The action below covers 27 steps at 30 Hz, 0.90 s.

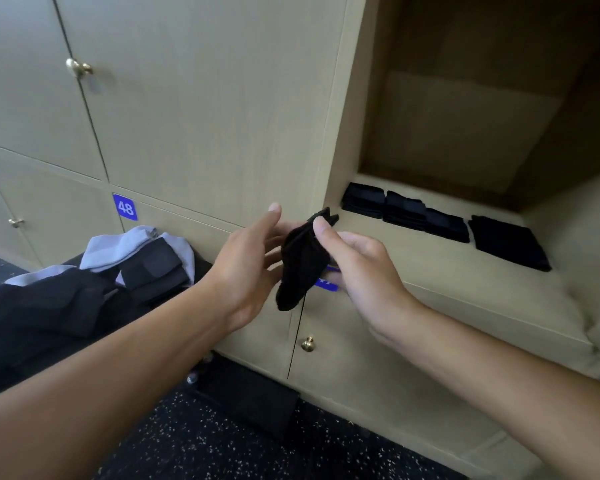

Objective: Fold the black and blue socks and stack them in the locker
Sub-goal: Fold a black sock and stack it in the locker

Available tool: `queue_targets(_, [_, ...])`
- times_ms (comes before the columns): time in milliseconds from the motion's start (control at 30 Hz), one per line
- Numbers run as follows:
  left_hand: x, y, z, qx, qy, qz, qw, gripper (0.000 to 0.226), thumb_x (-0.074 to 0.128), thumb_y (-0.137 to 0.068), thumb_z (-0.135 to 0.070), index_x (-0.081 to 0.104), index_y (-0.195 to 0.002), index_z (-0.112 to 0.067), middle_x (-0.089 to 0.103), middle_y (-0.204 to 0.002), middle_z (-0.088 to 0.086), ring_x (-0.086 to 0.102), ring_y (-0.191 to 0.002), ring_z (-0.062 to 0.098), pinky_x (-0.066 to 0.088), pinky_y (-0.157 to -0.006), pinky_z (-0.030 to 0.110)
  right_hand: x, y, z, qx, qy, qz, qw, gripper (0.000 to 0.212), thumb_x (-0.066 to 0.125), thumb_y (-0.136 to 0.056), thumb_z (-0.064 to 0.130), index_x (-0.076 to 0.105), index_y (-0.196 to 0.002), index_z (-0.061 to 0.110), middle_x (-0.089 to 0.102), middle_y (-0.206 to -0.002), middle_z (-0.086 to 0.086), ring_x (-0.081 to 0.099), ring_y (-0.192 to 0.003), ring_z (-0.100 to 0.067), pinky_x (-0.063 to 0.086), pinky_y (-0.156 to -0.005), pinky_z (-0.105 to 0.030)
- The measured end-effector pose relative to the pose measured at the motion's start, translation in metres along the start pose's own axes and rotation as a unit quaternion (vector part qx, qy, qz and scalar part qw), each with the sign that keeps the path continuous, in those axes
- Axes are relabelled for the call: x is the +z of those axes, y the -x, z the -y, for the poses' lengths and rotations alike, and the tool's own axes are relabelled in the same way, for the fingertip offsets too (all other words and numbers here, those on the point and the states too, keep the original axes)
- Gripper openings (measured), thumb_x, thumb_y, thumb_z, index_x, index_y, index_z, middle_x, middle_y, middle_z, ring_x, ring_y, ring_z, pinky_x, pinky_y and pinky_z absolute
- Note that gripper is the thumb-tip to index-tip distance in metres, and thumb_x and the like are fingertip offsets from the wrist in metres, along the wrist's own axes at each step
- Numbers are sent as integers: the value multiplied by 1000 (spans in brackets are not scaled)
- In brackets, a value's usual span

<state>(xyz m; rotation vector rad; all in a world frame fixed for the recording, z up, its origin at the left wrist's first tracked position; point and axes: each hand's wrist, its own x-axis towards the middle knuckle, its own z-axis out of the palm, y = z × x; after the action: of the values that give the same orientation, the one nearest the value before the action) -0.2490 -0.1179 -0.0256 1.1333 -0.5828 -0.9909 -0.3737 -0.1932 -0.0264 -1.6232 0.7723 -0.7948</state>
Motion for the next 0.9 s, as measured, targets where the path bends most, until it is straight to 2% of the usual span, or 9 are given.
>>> queue_targets(100, [2, -3, 6, -6, -27, 47, 999, 64, 31, -106, -56, 78, -112, -12, 77, -114, 3, 69, -113, 15, 49, -101, 33, -9, -4, 1, 49, -68, -17, 996, 72, 78, -72, 62, 64, -114, 5, 76, -103, -15, 74, -100, -29, 57, -95, -50])
queue_targets(233, [7, -6, 14, 3, -94, 95, 991, 72, 18, -104, -64, 79, -113, -27, 75, -121, -5, 63, -121, 8, 41, -106, 31, -26, -6, -3, 82, -69, -47, 993, 43, 81, -85, 24, 54, -116, 14, 74, -109, -14, 72, -104, -29, 57, -93, -46])
queue_targets(300, [9, -7, 18, 26, -123, 89, 988, 70, 19, -104, -63, 80, -111, -30, 72, -126, -10, 58, -127, 9, 36, -113, 34, -33, -8, -6, 78, -50, -56, 994, 41, 79, -82, 14, 54, -114, 19, 75, -110, -9, 72, -103, -26, 55, -98, -49])
queue_targets(400, [14, -5, 17, 65, -162, 33, 984, 47, 36, -106, -53, 77, -112, -31, 69, -125, -14, 58, -123, 7, 40, -109, 30, -44, -7, -4, 69, -33, -55, 996, 45, 73, -74, 15, 56, -115, 22, 75, -111, -6, 72, -104, -25, 53, -101, -51])
queue_targets(467, [14, -7, 16, 77, -179, -26, 980, 28, 53, -103, -41, 66, -124, -29, 66, -125, -13, 58, -122, 7, 42, -98, 24, -53, -6, -3, 61, -41, -47, 996, 39, 70, -86, 6, 56, -121, 18, 75, -112, -8, 72, -105, -26, 52, -102, -52])
queue_targets(600, [12, -11, 19, 2, -154, -40, 987, 59, 66, -97, -40, 42, -148, -24, 56, -139, -1, 57, -127, 19, 45, -109, 38, -73, -1, 1, 40, -64, -17, 997, 36, 60, -96, -3, 53, -127, 14, 76, -111, -9, 71, -107, -31, 51, -103, -54])
queue_targets(667, [13, -9, 21, -37, -109, 6, 993, 50, 64, -99, -37, 52, -142, -14, 69, -127, 4, 68, -112, 21, 55, -97, 37, -79, 1, 1, 32, -61, -7, 998, 39, 59, -96, -4, 52, -129, 16, 75, -112, -10, 72, -104, -31, 52, -102, -54])
queue_targets(733, [18, -6, 20, -28, -114, 34, 993, 33, 59, -102, -34, 67, -123, -10, 76, -113, 5, 73, -95, 17, 60, -81, 30, -84, 3, 1, 30, -51, 0, 998, 42, 59, -97, -4, 50, -131, 20, 75, -112, -10, 73, -97, -27, 54, -98, -53])
queue_targets(900, [24, -7, 26, 11, -127, 6, 992, 24, 56, -104, -29, 73, -112, -12, 78, -88, -3, 74, -77, 11, 56, -60, 22, -90, 4, -2, 49, -44, -12, 998, 46, 66, -98, 13, 48, -140, 21, 74, -117, -6, 74, -101, -25, 57, -96, -48])
